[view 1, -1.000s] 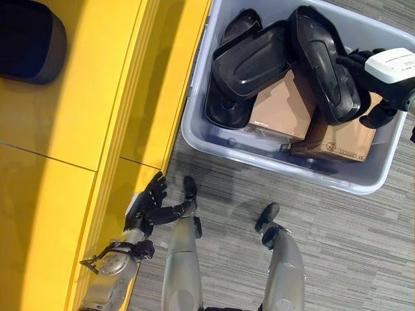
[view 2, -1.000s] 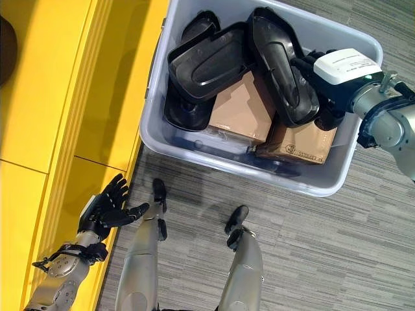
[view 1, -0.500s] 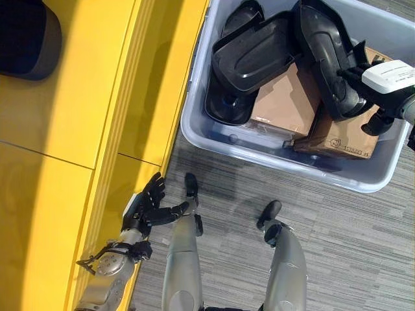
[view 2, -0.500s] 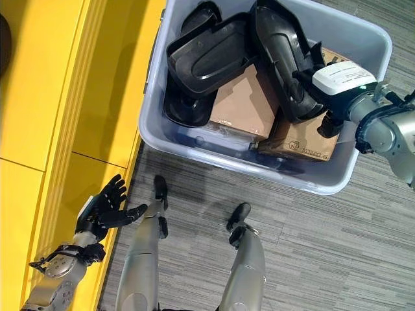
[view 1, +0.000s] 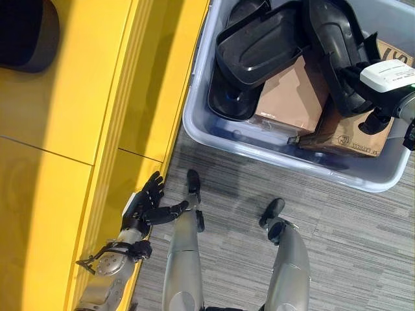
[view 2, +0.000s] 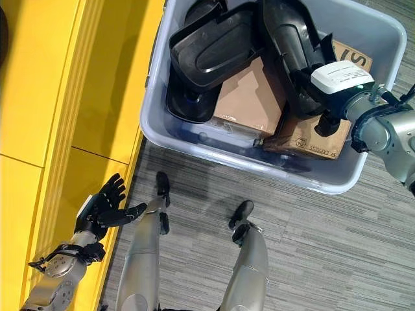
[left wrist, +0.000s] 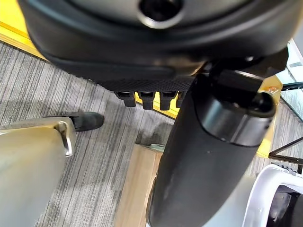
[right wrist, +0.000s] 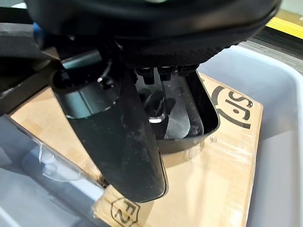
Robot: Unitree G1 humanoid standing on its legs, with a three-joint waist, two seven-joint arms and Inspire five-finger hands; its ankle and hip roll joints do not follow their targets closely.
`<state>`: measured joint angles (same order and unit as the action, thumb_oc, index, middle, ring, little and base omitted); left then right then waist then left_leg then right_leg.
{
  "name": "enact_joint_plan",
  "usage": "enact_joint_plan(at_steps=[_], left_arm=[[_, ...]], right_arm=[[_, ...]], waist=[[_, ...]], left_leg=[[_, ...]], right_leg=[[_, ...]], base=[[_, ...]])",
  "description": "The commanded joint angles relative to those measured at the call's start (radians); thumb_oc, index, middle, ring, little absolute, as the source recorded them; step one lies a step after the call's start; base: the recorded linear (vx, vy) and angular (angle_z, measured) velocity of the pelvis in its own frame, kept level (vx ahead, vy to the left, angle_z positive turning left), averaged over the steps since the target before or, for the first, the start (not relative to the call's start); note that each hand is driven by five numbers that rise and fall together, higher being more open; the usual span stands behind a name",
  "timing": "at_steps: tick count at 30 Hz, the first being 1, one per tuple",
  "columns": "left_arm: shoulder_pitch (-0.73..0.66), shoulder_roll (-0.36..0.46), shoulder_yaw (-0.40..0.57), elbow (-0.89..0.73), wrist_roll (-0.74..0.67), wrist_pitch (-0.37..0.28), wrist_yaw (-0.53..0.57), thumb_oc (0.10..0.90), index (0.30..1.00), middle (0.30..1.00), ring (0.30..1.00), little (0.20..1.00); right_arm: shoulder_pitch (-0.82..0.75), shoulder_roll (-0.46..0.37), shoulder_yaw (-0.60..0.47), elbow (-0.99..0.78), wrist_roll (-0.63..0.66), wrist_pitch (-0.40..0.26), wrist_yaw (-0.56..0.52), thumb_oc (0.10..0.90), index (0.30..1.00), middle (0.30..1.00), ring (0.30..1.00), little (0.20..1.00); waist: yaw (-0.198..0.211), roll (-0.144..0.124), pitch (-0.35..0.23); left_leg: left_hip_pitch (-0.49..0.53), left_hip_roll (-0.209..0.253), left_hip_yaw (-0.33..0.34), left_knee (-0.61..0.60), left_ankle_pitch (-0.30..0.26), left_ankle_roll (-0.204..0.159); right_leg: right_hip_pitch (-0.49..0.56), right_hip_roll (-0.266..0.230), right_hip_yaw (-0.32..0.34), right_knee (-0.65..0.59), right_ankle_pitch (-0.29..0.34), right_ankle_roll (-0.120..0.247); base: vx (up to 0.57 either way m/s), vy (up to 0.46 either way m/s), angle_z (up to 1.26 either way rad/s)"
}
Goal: Move parts from the plastic box to the shelf.
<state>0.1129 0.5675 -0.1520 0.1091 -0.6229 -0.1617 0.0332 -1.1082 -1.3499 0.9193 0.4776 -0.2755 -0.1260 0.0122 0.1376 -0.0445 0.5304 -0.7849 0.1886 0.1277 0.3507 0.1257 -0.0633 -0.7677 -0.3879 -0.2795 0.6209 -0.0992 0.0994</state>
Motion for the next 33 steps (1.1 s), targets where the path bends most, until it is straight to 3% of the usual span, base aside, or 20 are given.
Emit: enact_joint_plan(at_steps=[1,13,25,33], left_arm=[[0.069,0.019,0.041,-0.108,-0.015,-0.085,0.008,0.900,1.000,1.000,1.000,1.000],[0.075,0.029,0.053,-0.130,-0.009,-0.091,0.026,0.900,1.000,1.000,1.000,1.000],[0.089,0.025,0.043,-0.172,-0.016,-0.101,0.045,0.900,1.000,1.000,1.000,1.000],[0.081,0.018,0.040,-0.171,-0.017,-0.107,0.062,0.900,1.000,1.000,1.000,1.000]], right_arm=[[-0.120,-0.044,-0.044,0.007,-0.034,0.017,-0.062,0.900,1.000,1.000,1.000,1.000],[-0.121,-0.044,-0.038,0.055,-0.036,0.024,-0.057,0.900,1.000,1.000,1.000,1.000],[-0.143,0.024,0.004,0.234,-0.091,0.042,-0.081,0.900,1.000,1.000,1.000,1.000],[-0.144,0.070,0.020,0.277,-0.098,0.048,-0.080,0.900,1.000,1.000,1.000,1.000]], waist=[[-0.003,0.019,-0.010],[-0.006,0.029,-0.010],[0.008,0.074,-0.010],[0.008,0.088,-0.010]], left_leg=[[-0.008,0.016,-0.109,0.157,-0.197,-0.037],[-0.094,-0.001,-0.134,0.292,-0.255,-0.026],[-0.236,-0.025,-0.162,0.448,-0.308,-0.014],[-0.296,-0.027,-0.170,0.508,-0.326,-0.013]], right_leg=[[0.004,0.028,0.058,0.018,-0.016,0.051],[-0.093,0.015,0.102,0.171,-0.088,0.027],[-0.252,0.005,0.156,0.323,-0.146,0.012],[-0.316,0.001,0.172,0.381,-0.166,0.006]], base=[[0.00,-0.005,0.05],[0.00,-0.007,0.02],[0.00,-0.014,0.00],[0.00,0.000,0.00]])
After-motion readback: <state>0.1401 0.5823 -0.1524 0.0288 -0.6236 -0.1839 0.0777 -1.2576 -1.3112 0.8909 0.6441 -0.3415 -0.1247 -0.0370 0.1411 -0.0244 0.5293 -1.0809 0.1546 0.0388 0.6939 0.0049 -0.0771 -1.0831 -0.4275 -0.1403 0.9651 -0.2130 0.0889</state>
